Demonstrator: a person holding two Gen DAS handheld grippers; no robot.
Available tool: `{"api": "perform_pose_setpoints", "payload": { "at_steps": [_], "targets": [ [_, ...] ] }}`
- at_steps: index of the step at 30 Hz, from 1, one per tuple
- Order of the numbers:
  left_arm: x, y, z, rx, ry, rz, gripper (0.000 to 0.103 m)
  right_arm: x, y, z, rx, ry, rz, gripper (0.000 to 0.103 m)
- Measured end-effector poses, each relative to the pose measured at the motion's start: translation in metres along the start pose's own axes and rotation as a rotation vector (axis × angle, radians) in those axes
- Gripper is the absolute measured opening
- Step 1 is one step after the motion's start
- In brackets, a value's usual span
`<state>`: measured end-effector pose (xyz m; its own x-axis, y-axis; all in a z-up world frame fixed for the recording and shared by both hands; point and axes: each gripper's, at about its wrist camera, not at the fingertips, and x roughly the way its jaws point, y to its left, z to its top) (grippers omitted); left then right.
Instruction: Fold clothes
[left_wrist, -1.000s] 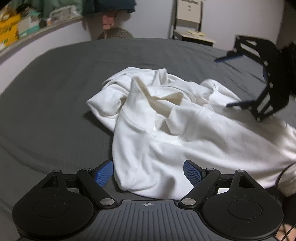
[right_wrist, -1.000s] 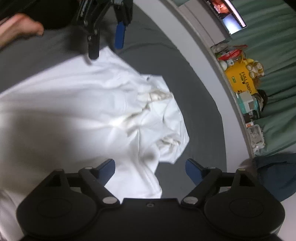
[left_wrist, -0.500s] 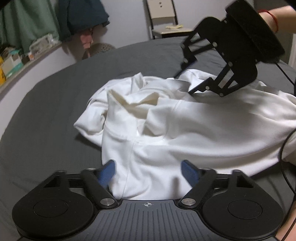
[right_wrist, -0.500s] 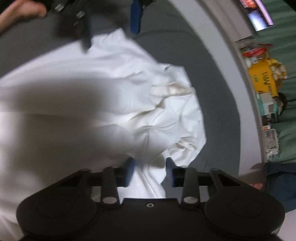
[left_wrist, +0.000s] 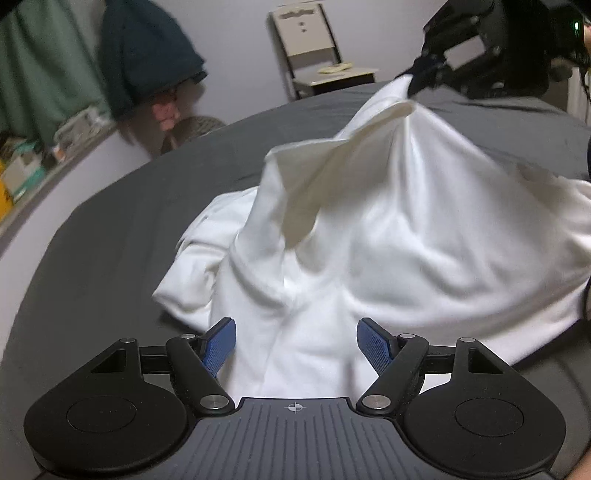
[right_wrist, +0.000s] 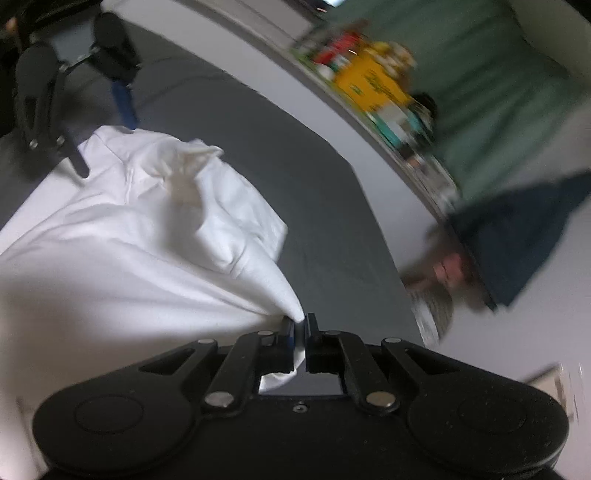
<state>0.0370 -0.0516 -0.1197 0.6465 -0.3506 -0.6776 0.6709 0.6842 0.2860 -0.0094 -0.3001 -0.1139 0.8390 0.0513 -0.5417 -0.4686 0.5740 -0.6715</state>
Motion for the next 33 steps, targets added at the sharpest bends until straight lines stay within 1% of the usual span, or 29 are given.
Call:
{"api": "perform_pose_setpoints", "payload": {
  "at_steps": [2,4,5,6,8,11,12,13,14,18,19,20,21,22,23,24,26,27,28,31,33],
  "targets": [
    [0.002,-0.006,0.001,0.055,-0.01,0.012,0.075,-0.006,-0.003,-0.007,0.025,0.013,-0.006,0.005],
    [0.0,-0.014,0.003,0.131,-0.025,0.04,0.074,-0.011,-0.006,-0.012,0.047,0.019,-0.005,0.005],
    [-0.003,-0.018,0.004,0.175,-0.035,0.057,0.067,-0.013,-0.007,-0.012,0.057,0.015,-0.001,0.005],
    [-0.003,-0.022,0.005,0.217,-0.037,0.069,0.063,-0.015,-0.009,-0.013,0.067,0.011,0.002,0.005],
    [-0.001,-0.026,0.008,0.279,-0.034,0.083,0.061,-0.013,-0.01,-0.013,0.073,0.014,0.012,0.005],
    [0.009,-0.02,0.013,0.291,-0.022,0.085,0.059,-0.007,-0.009,-0.012,0.074,0.025,0.026,0.005],
    [0.012,-0.017,0.016,0.287,-0.016,0.077,0.055,-0.004,-0.009,-0.012,0.075,0.029,0.029,0.005],
    [0.015,-0.014,0.018,0.289,-0.004,0.063,0.047,-0.002,-0.008,-0.012,0.076,0.033,0.033,0.005],
    [0.018,-0.013,0.02,0.301,0.009,0.055,0.046,0.0,-0.008,-0.011,0.079,0.034,0.035,0.005],
    [0.027,-0.014,0.025,0.371,0.043,0.052,0.046,0.004,-0.009,-0.009,0.087,0.031,0.041,0.005],
    [0.028,-0.015,0.027,0.389,0.047,0.039,0.045,0.005,-0.008,-0.009,0.082,0.03,0.042,0.005],
    [0.029,-0.017,0.027,0.405,0.052,0.028,0.036,0.005,-0.008,-0.009,0.08,0.029,0.042,0.005],
    [0.031,-0.019,0.028,0.421,0.057,0.017,0.03,0.006,-0.009,-0.008,0.083,0.028,0.043,0.005],
    [0.033,-0.021,0.028,0.429,0.07,0.001,0.02,0.007,-0.009,-0.008,0.085,0.027,0.043,0.005],
    [0.035,-0.024,0.028,0.433,0.076,-0.006,0.017,0.008,-0.01,-0.008,0.088,0.026,0.044,0.005],
    [0.036,-0.026,0.028,0.431,0.08,-0.009,0.016,0.008,-0.011,-0.008,0.092,0.024,0.043,0.005],
    [0.037,-0.029,0.028,0.406,0.08,-0.009,0.01,0.007,-0.011,-0.008,0.1,0.019,0.04,0.005],
    [0.037,-0.029,0.028,0.376,0.078,-0.01,0.009,0.006,-0.011,-0.008,0.101,0.016,0.039,0.005],
    [0.037,-0.028,0.028,0.343,0.072,-0.006,0.002,0.005,-0.011,-0.008,0.102,0.013,0.036,0.005],
    [0.034,-0.023,0.023,0.248,0.052,0.006,0.001,0.0,-0.012,-0.006,0.11,0.001,0.029,0.005],
    [0.026,-0.026,0.018,0.21,0.025,0.035,0.001,-0.004,-0.013,-0.005,0.116,-0.005,0.024,0.005]
  ]
}}
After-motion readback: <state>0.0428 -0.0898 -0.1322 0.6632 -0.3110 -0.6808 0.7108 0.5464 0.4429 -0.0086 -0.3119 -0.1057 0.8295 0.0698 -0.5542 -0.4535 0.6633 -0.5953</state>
